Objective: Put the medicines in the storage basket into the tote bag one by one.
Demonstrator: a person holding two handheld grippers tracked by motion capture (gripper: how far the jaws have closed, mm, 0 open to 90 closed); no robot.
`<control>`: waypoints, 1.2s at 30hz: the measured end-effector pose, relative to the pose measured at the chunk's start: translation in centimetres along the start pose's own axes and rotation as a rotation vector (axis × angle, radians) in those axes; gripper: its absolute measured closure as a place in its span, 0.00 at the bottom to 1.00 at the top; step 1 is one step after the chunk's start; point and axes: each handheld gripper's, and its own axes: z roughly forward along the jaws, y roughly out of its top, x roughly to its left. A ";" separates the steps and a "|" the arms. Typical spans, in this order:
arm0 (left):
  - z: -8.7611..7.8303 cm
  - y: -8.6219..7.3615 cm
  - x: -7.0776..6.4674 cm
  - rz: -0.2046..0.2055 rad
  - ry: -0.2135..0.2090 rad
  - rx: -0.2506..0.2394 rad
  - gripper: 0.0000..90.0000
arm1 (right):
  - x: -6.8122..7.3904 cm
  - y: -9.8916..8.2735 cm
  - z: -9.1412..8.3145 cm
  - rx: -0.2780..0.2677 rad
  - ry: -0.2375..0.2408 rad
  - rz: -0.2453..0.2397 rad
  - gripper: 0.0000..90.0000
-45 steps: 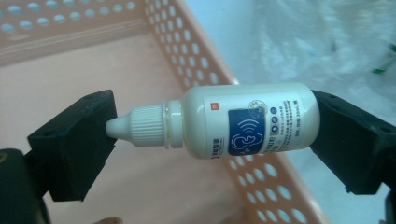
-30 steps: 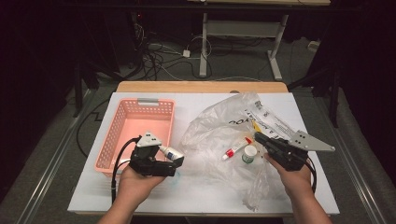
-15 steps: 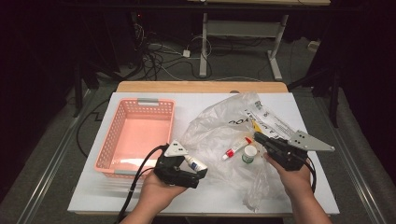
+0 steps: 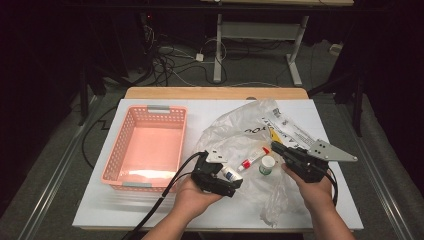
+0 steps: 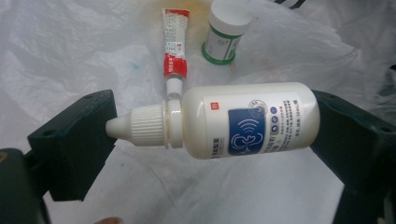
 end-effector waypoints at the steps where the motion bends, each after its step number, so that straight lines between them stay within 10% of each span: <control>1: 0.4 0.1 0.1 -0.001 0.000 0.003 0.07 | 0.0 0.0 0.0 0.000 0.001 -0.001 1.00; 25: 4.4 2.0 -0.4 0.011 -0.068 -0.038 0.07 | -0.2 0.0 0.0 -0.006 -0.003 0.009 1.00; 36: 6.2 3.6 1.8 -0.037 -0.005 -0.020 0.07 | 0.0 0.2 -0.1 -0.012 0.002 0.005 1.00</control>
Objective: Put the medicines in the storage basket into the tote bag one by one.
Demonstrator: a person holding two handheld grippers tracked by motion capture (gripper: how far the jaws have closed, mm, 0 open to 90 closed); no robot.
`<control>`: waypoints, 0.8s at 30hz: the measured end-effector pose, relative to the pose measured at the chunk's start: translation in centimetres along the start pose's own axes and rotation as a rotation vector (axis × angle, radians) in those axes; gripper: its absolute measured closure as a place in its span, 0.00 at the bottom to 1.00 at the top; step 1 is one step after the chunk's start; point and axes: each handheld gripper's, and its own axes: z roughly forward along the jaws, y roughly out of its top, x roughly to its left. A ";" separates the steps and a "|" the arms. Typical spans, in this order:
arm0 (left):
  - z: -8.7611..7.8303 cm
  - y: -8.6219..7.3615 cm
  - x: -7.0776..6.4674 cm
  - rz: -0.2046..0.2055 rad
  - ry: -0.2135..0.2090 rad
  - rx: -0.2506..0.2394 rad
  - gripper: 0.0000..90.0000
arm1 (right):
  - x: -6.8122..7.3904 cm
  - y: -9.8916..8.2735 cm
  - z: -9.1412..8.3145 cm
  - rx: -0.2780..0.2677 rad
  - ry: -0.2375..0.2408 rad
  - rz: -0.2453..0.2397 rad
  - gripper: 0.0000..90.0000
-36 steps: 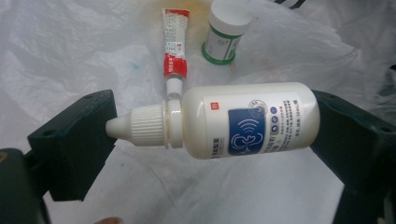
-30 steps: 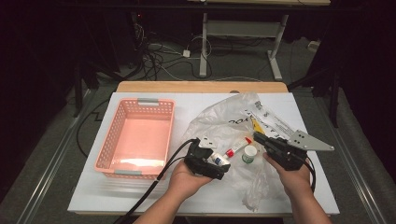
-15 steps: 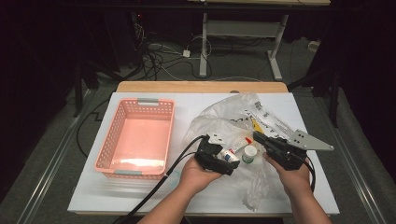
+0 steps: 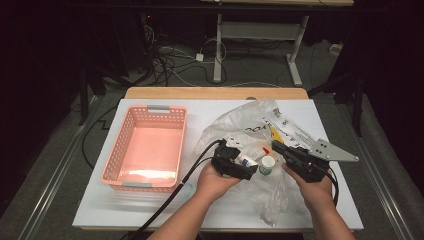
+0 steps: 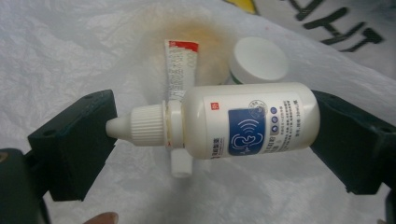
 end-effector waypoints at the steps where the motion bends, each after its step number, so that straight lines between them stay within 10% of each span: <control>1: 0.4 0.2 0.2 -0.008 0.008 0.003 0.07 | 0.0 0.0 0.0 0.000 0.002 0.001 1.00; 16: 4.5 3.0 2.6 -0.024 0.090 0.082 0.06 | -0.1 -0.1 0.0 0.000 0.002 0.005 1.00; 18: 5.0 3.2 2.3 -0.082 0.092 0.032 0.06 | -0.1 -0.1 0.1 0.002 0.004 0.002 1.00; 24: 4.2 3.1 2.3 -0.019 0.104 0.099 0.06 | -0.2 -0.2 0.0 0.000 0.004 0.007 1.00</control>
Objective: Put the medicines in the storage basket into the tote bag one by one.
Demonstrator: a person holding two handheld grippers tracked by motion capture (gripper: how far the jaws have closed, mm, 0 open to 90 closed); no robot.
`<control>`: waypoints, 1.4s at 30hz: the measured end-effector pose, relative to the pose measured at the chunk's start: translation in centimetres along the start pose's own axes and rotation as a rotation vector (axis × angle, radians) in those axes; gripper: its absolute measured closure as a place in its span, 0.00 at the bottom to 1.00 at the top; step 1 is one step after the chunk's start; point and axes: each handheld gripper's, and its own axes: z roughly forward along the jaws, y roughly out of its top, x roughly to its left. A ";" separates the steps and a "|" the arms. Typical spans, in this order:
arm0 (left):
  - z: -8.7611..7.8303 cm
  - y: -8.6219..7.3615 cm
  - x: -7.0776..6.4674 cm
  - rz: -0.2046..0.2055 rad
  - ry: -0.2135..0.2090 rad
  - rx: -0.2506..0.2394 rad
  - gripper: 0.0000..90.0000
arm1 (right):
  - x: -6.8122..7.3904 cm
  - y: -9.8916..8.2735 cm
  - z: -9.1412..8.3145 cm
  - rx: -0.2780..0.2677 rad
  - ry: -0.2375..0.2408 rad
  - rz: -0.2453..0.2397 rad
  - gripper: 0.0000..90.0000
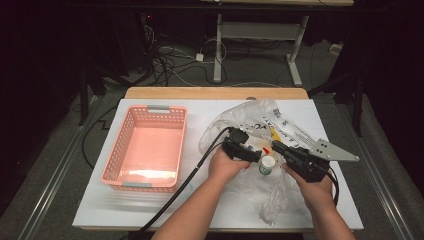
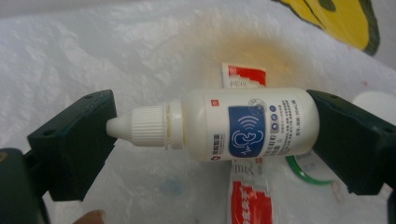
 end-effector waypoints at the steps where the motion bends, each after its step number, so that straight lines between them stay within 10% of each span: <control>1: -0.1 -0.2 -0.1 -0.003 0.012 -0.006 0.06 | 0.0 0.0 0.0 0.000 -0.001 0.001 1.00; 11: -0.5 -0.2 1.0 -0.008 -0.021 -0.022 0.05 | 0.2 0.1 0.0 -0.002 -0.002 -0.002 1.00; 14: -0.1 -0.3 0.8 -0.067 -0.031 -0.052 0.00 | 0.1 0.1 0.0 0.001 -0.002 -0.002 1.00; 22: -1.3 -1.3 -0.1 -0.013 -0.041 -0.030 0.00 | 0.1 0.1 -0.2 -0.003 -0.002 -0.005 1.00; 34: -5.6 -7.9 -3.1 0.104 -0.073 -0.044 0.10 | 0.3 0.0 0.1 0.010 0.001 -0.009 1.00; 42: -6.9 -12.7 -2.5 0.099 0.005 0.017 0.02 | 0.5 -0.1 0.2 0.019 0.001 -0.016 1.00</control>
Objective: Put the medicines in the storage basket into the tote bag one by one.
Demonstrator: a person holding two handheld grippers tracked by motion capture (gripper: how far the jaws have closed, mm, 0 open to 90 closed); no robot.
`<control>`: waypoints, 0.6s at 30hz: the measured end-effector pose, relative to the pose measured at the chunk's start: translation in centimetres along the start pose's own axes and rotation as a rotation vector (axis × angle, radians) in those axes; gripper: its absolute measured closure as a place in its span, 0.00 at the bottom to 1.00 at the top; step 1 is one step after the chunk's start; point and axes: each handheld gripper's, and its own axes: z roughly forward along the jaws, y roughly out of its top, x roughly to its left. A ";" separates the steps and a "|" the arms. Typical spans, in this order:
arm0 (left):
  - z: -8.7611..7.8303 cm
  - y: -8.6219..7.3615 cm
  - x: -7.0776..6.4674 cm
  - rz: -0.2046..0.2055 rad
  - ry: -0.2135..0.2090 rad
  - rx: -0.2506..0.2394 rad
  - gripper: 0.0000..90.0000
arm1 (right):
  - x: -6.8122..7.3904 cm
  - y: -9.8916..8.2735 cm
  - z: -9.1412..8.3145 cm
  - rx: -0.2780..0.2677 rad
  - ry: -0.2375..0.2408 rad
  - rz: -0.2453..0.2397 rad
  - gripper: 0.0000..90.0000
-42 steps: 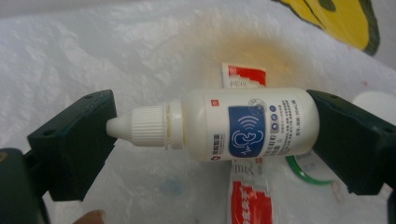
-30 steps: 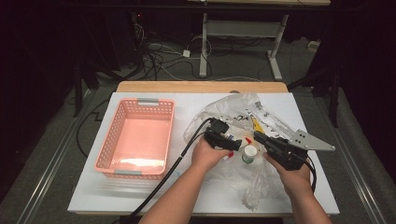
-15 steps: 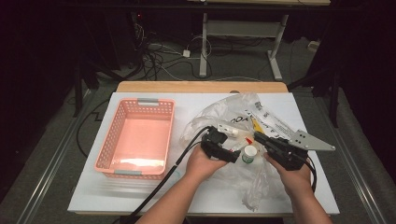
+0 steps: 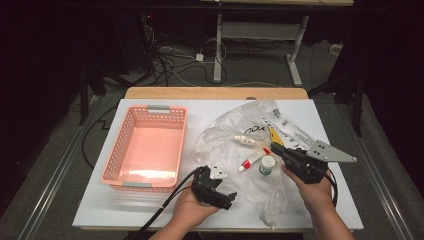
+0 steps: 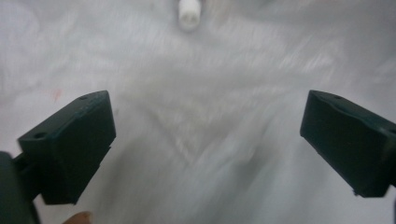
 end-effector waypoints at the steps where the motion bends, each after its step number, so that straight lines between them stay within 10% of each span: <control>1: 0.1 -0.3 0.1 -0.005 0.004 0.001 0.02 | 0.0 0.0 0.0 0.002 0.001 -0.001 1.00; 6: 0.8 0.0 0.2 -0.012 0.004 -0.008 0.04 | -0.1 -0.2 0.2 0.013 -0.004 0.004 1.00; 18: 1.1 0.3 -0.5 0.005 0.023 -0.059 0.62 | 0.1 -0.4 0.6 0.023 0.000 0.006 1.00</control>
